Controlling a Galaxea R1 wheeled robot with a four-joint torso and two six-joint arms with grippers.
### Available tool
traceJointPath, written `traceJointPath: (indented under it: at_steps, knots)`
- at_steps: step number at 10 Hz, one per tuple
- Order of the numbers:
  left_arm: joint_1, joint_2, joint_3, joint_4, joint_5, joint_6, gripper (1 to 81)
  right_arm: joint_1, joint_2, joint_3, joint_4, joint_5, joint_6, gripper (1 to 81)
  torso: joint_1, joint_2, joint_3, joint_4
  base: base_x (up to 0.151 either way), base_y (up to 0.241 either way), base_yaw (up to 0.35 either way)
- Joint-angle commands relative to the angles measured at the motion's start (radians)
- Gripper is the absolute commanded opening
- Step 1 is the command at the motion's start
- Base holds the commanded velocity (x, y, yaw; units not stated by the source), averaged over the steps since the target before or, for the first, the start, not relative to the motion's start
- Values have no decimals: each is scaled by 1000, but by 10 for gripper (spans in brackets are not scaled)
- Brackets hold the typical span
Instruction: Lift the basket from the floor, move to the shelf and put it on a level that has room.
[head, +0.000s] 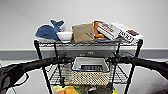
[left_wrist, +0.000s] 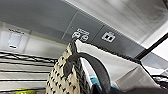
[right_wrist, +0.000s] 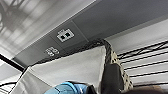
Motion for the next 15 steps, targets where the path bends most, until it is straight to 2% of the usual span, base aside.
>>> traceJointPath:
  at_steps: [1, 3, 4, 8, 10, 12, 14, 15]
  knots:
    - [-204, -27, -3, 15, -20, 0, 10, 183, -12, -5, -10, 14, -3, 10, 0, 0, 0, 0, 0, 0, 0]
    - [-194, -36, -5, 13, -21, 0, 10, 182, -24, 12, -9, 14, -2, 10, 0, 0, 0, 0, 0, 0, 0]
    - [-189, -42, 1, 13, -23, 3, 811, 180, -27, 28, -15, 14, -2, 811, 0, 0, 0, 0, 0, 0, 0]
    - [-181, -80, 40, 5, -21, 1, 811, 173, -73, 67, -7, 23, 6, 811, 0, 0, 0, 0, 0, 0, 0]
    - [-169, -160, 130, 7, -29, 0, 811, 148, -157, 191, -12, 37, 13, 811, 0, 0, 0, 0, 0, 0, 0]
    - [-157, -252, 252, 7, -34, 0, 811, 111, -263, 337, -12, 82, 22, 811, 0, 0, 0, 0, 0, 0, 0]
    - [-128, -346, 392, 2, -32, -2, 811, 82, -370, 477, -12, 83, 38, 811, 0, 0, 0, 0, 0, 0, 0]
    - [-115, -384, 444, -4, -24, -26, 811, 70, -420, 537, -12, 77, 46, 811, 0, 0, 0, 0, 0, 0, 0]
